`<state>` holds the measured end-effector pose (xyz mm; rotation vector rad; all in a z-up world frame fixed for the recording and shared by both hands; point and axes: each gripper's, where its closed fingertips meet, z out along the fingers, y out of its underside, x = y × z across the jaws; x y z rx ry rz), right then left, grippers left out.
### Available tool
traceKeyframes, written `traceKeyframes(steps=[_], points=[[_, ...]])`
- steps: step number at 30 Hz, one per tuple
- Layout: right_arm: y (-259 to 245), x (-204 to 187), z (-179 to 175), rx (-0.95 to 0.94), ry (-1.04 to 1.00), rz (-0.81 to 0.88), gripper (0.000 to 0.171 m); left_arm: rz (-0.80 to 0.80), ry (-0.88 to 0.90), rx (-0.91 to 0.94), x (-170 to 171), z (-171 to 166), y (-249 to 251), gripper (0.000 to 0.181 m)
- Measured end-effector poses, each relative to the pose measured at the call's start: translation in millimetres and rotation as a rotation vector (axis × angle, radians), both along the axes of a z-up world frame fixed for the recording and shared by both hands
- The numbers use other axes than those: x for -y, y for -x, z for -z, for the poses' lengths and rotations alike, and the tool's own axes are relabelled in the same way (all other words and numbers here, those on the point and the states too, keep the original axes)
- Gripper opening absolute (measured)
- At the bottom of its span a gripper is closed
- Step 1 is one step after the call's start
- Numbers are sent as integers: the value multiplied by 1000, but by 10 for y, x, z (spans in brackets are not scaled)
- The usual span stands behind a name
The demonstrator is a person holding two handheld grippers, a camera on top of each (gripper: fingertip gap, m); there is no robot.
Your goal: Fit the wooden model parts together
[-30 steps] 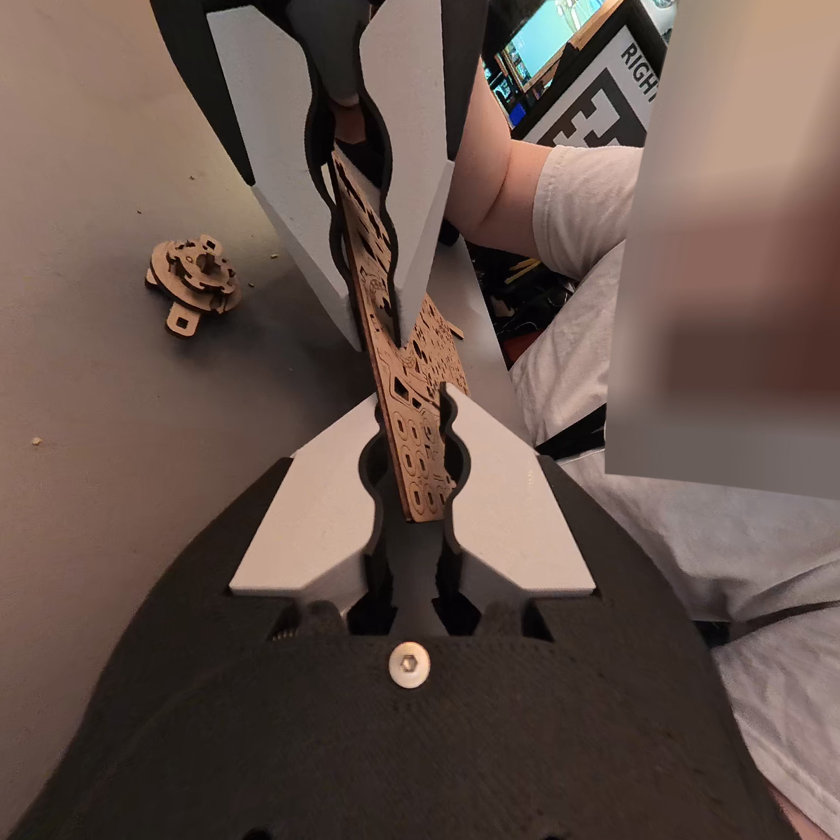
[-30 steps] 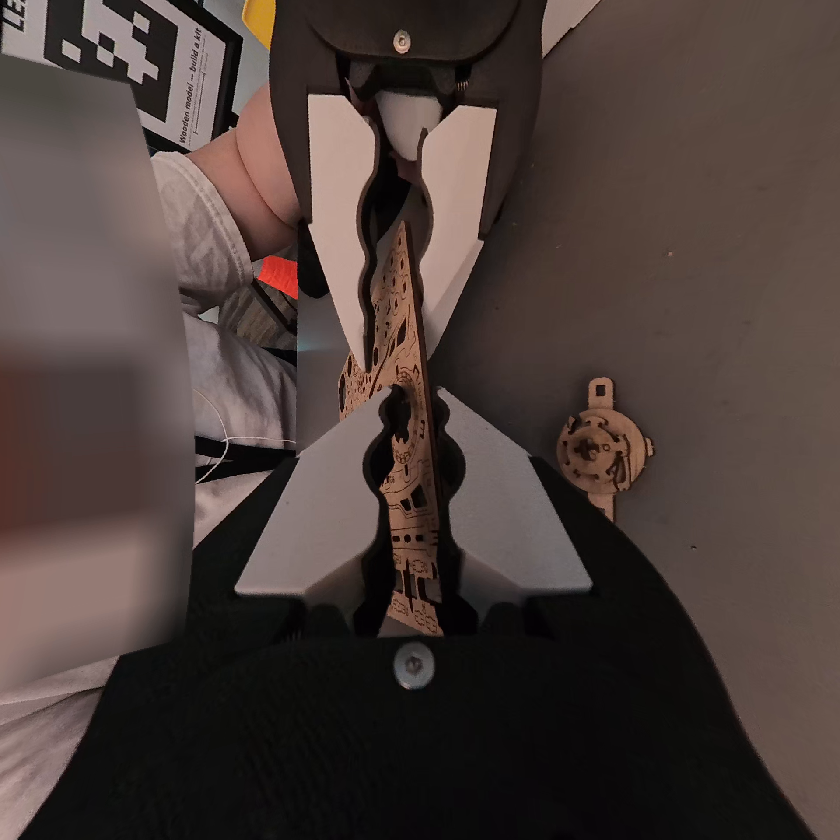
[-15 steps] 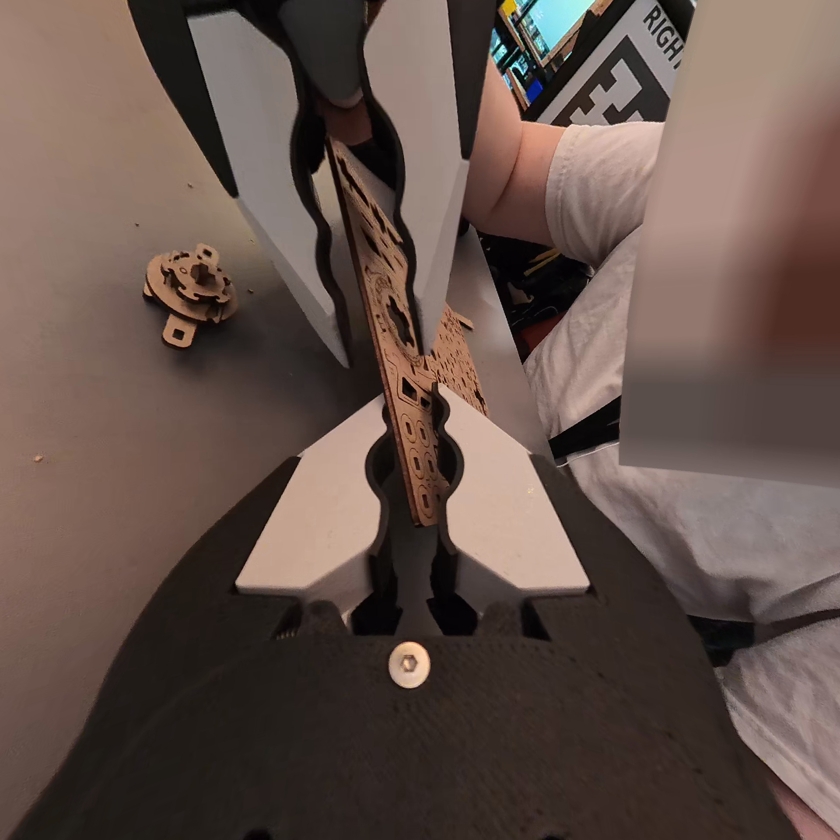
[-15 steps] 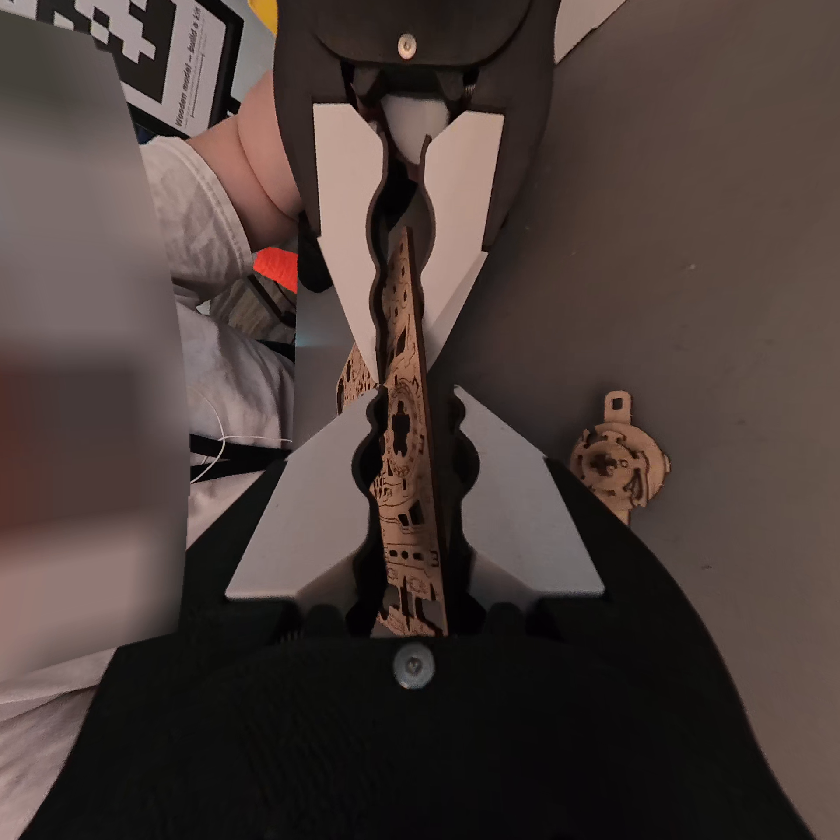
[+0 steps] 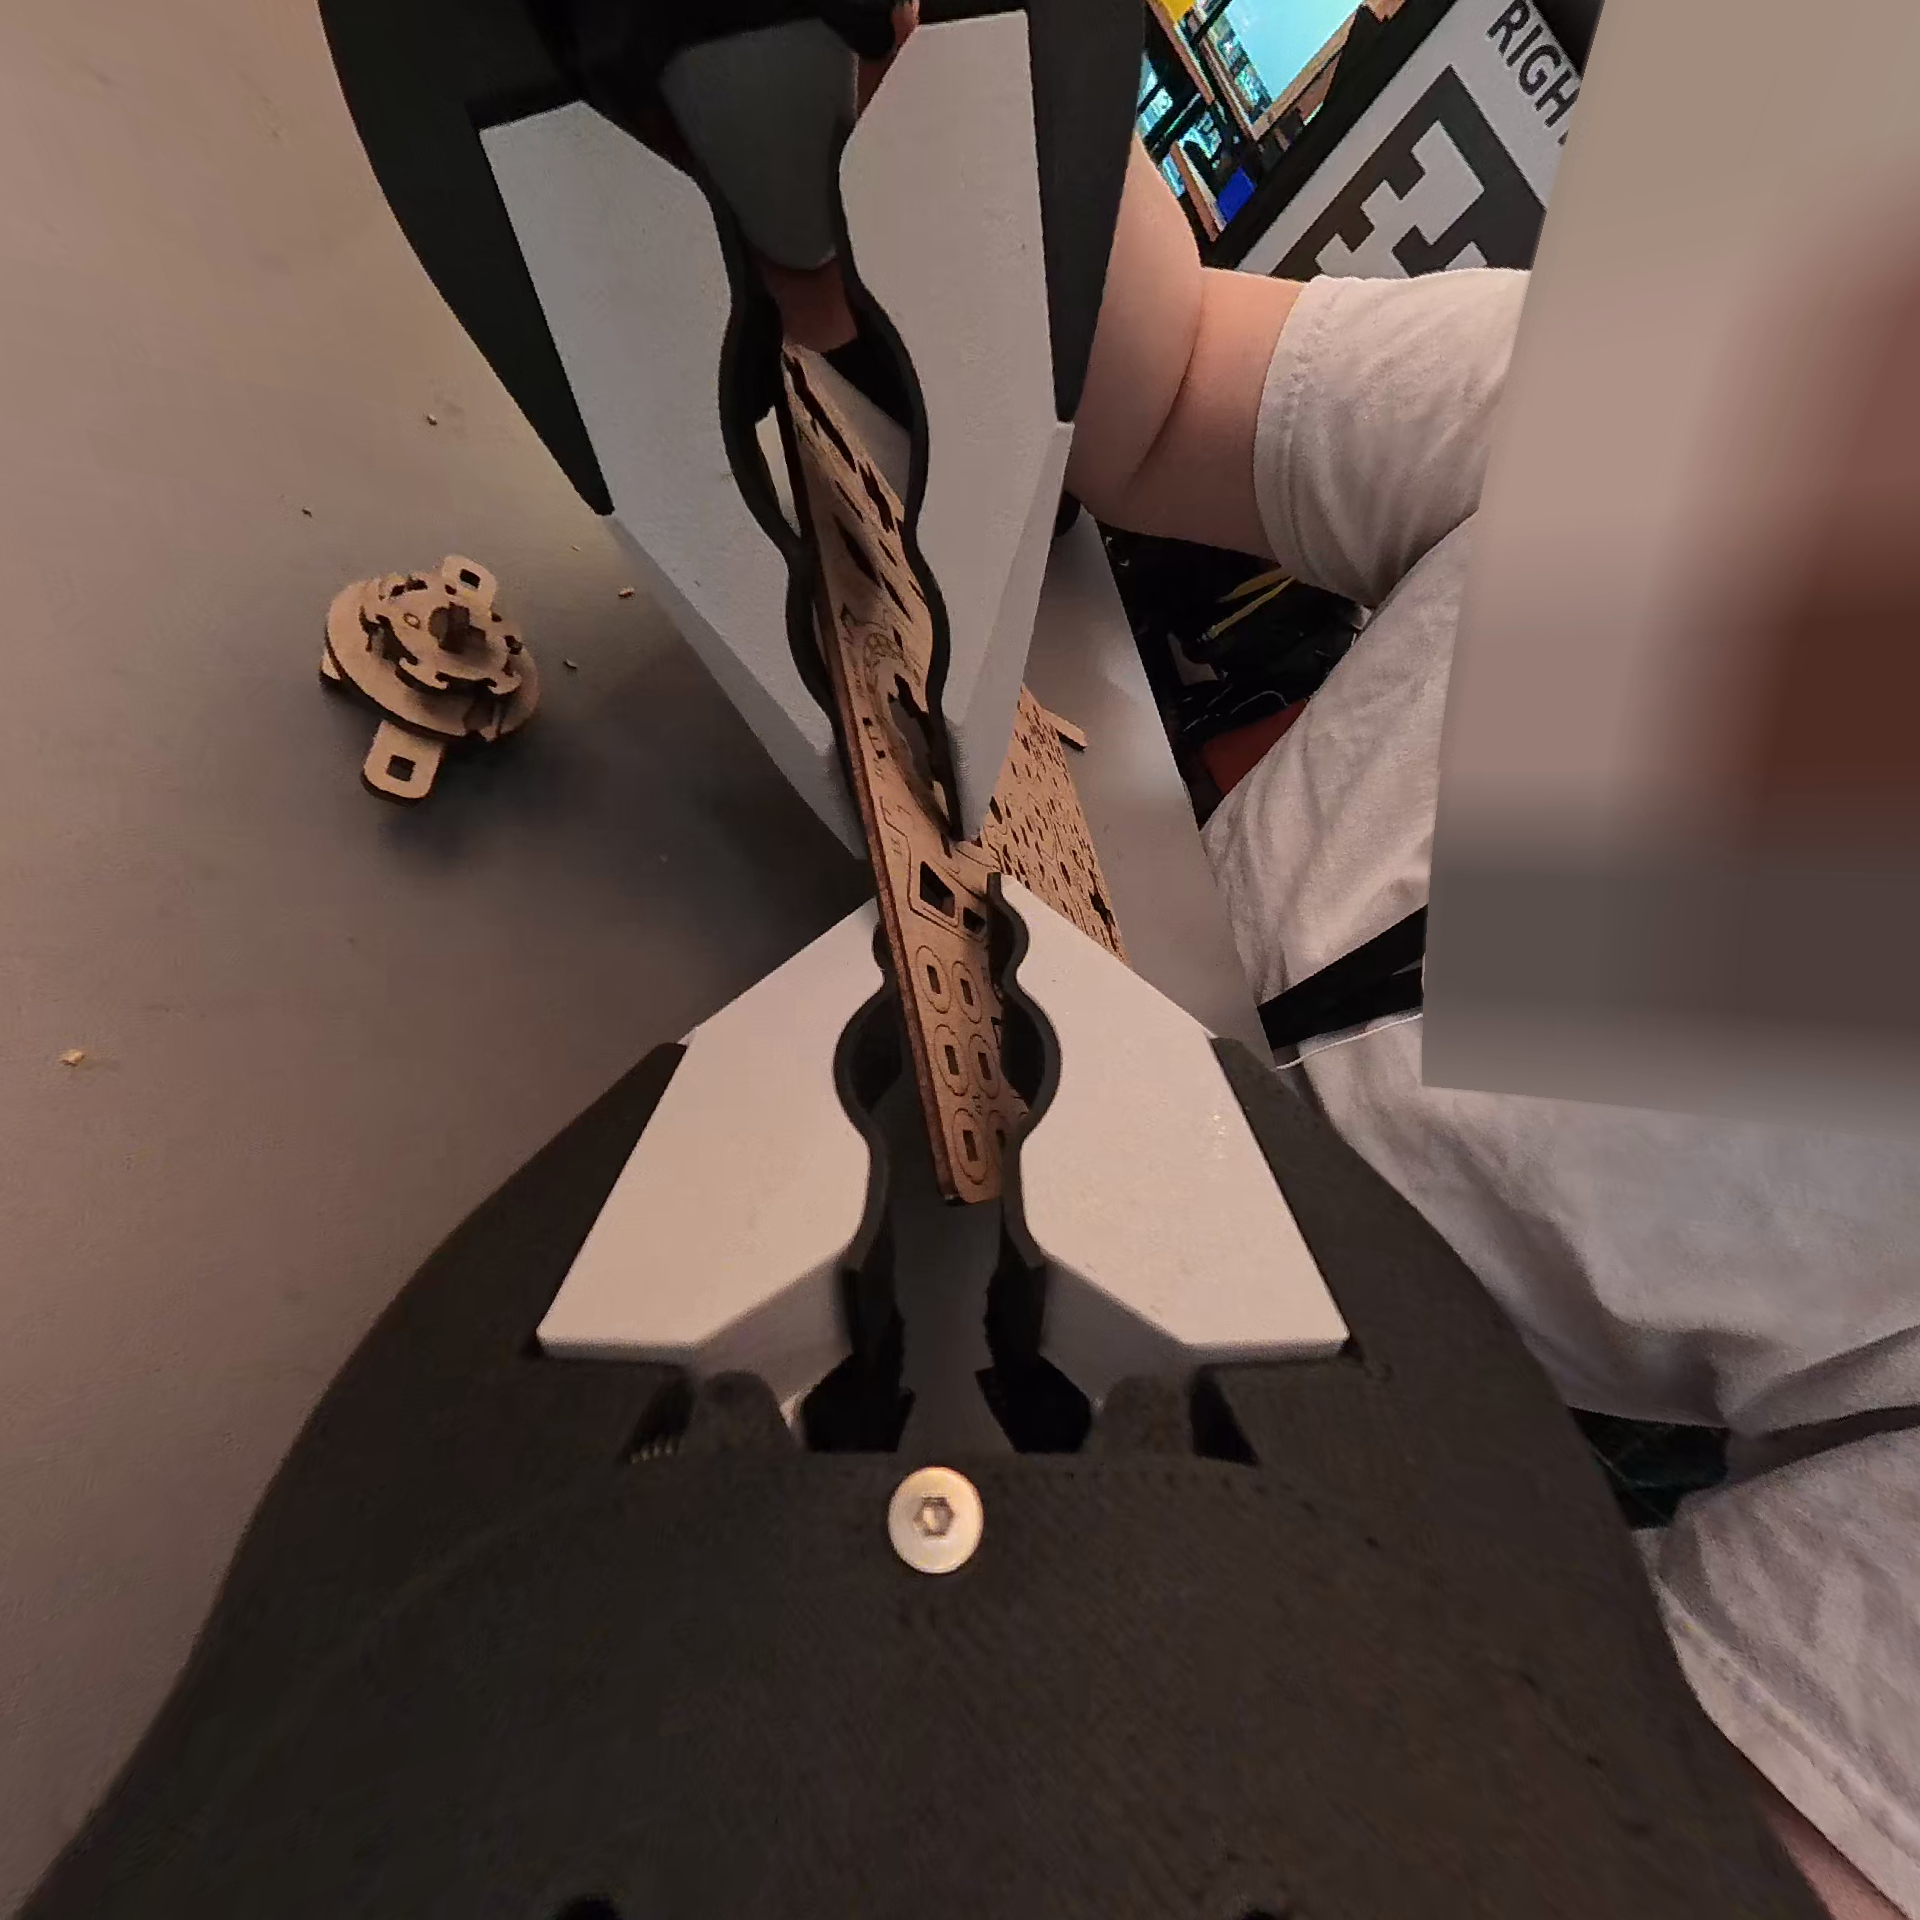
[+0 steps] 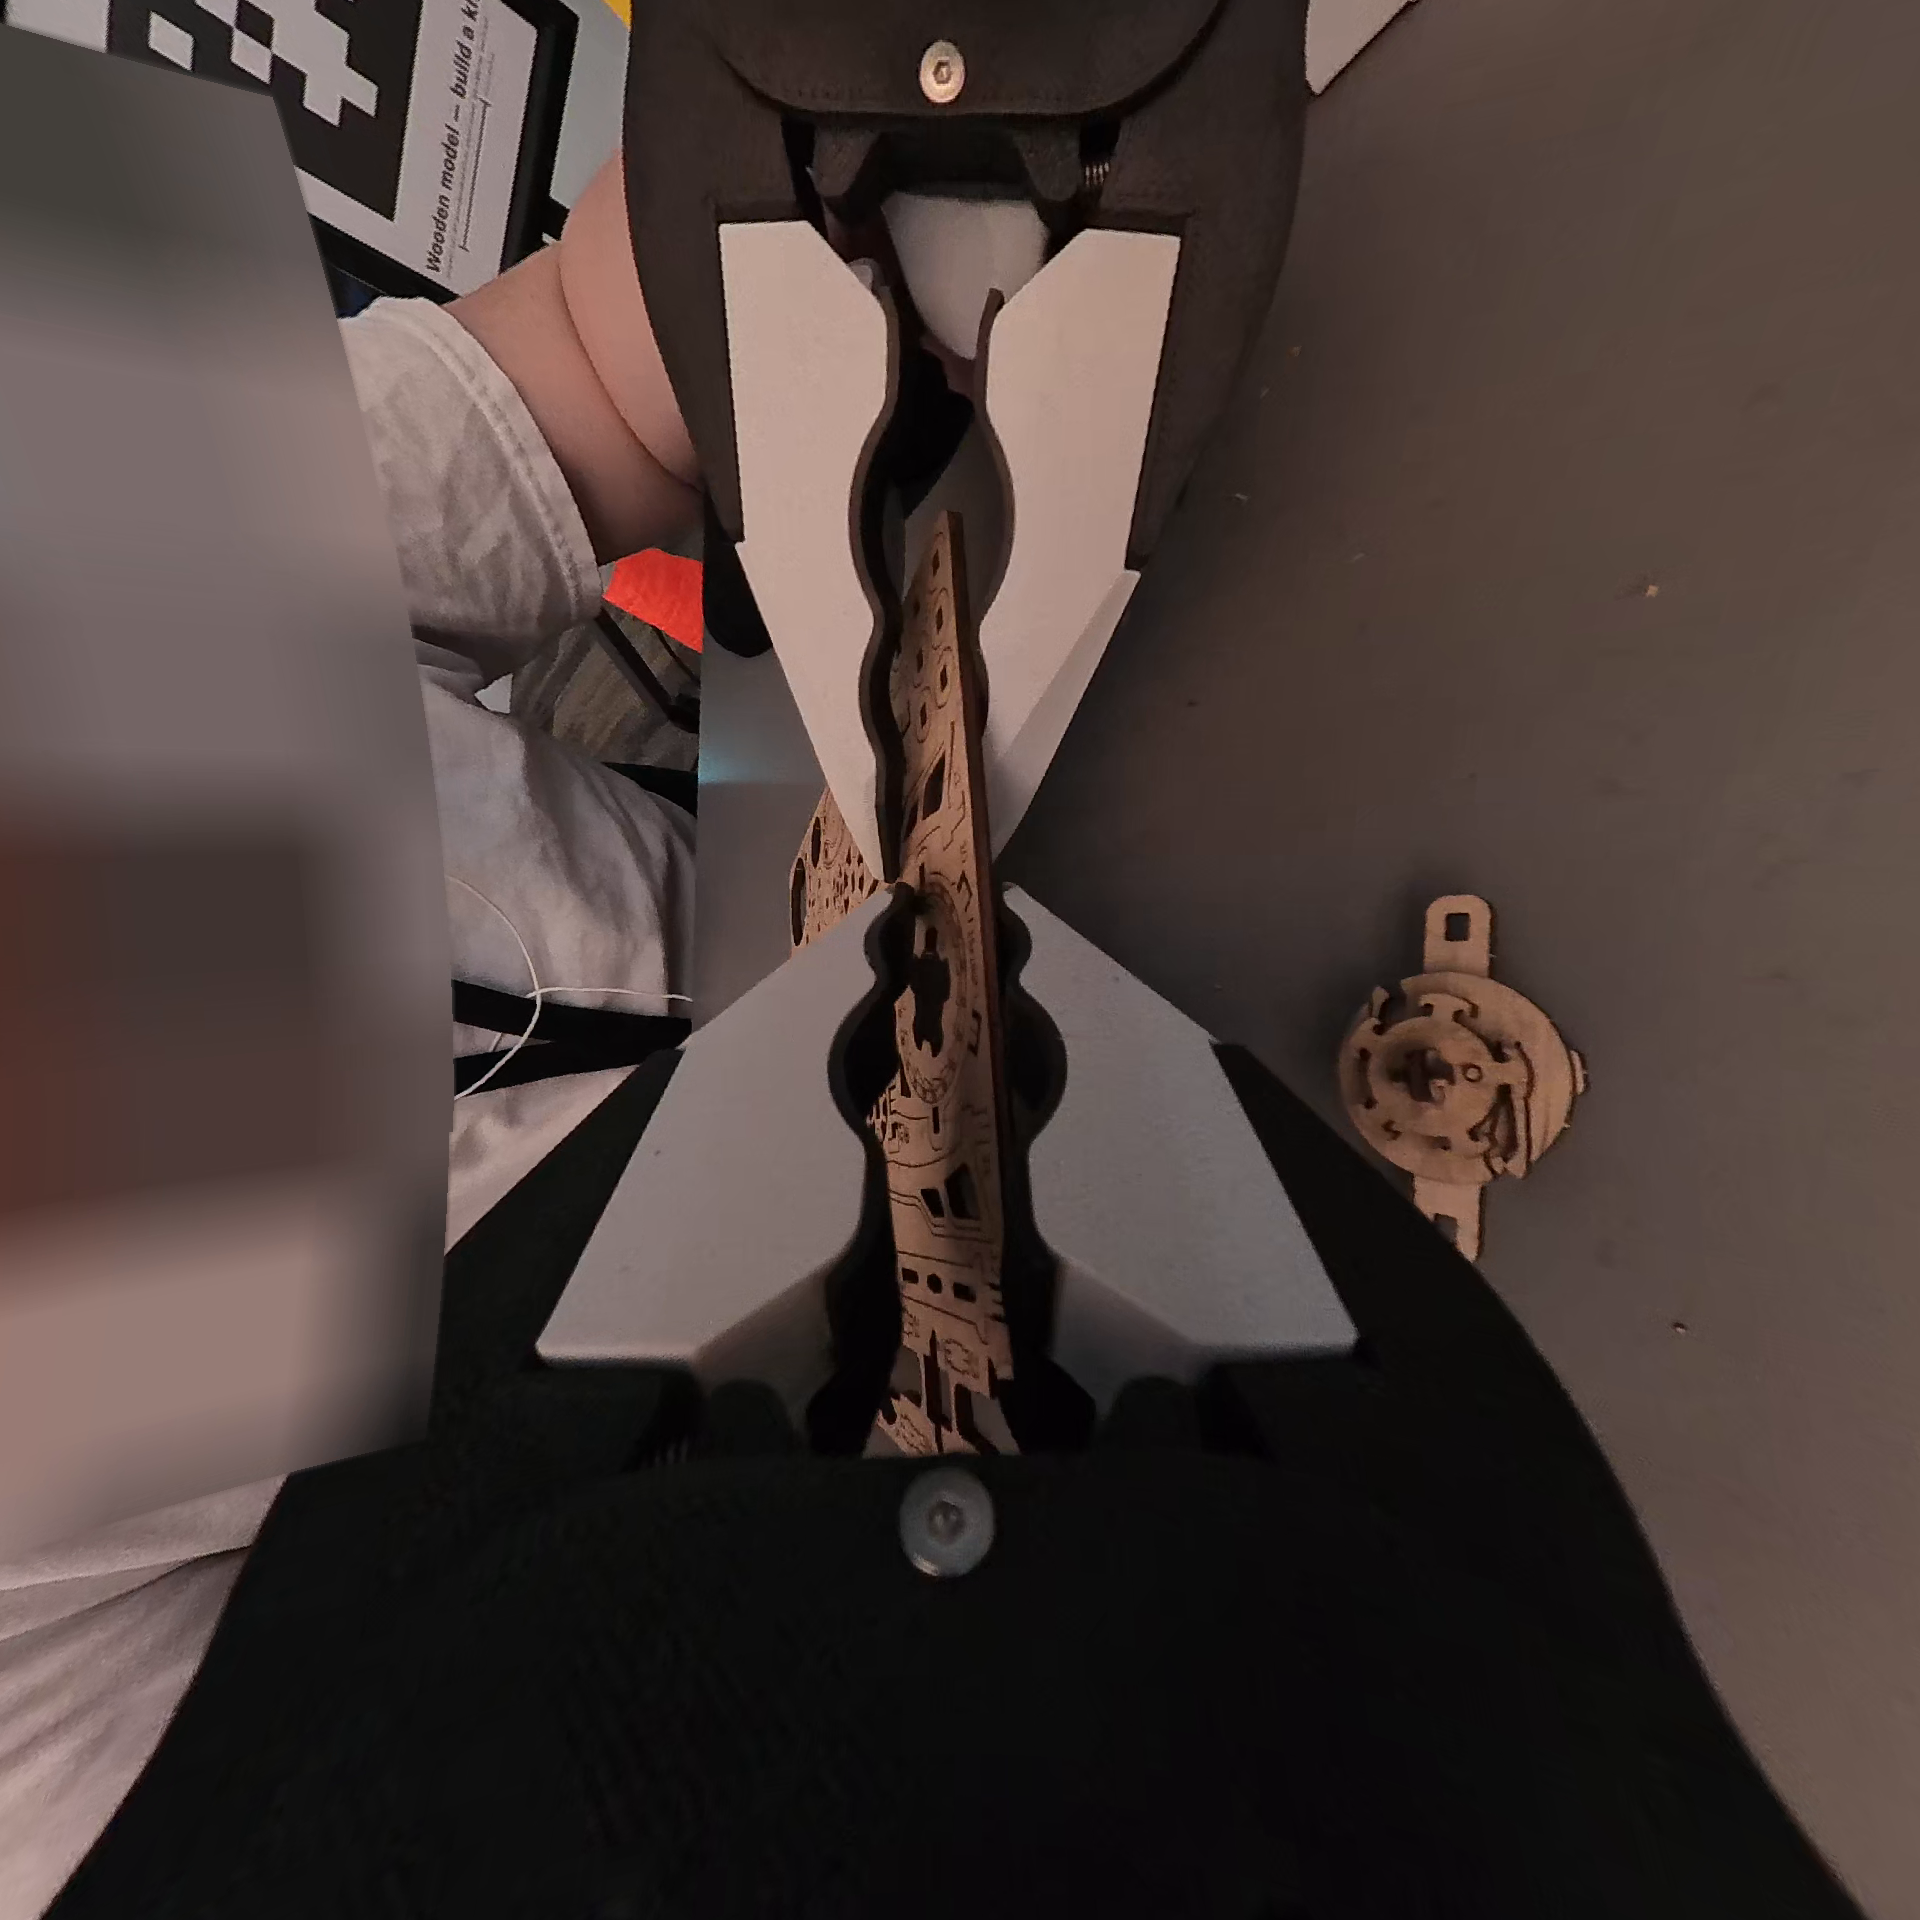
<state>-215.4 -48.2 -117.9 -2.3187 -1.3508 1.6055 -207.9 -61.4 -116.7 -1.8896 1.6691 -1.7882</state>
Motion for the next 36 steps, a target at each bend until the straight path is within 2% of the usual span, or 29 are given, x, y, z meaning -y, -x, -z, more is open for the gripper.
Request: traceKeyframes(steps=[11, 23, 36], points=[[6, 21, -8, -3, 23, -1, 10, 12, -10, -10, 29, 8, 2, 11], [0, -29, -31, -2, -10, 15, 10, 43, 110, -52, 120, 27, 12, 7], [6, -42, -53, -15, -16, 22, 11, -2, 174, -41, 66, -33, -22, 4]])
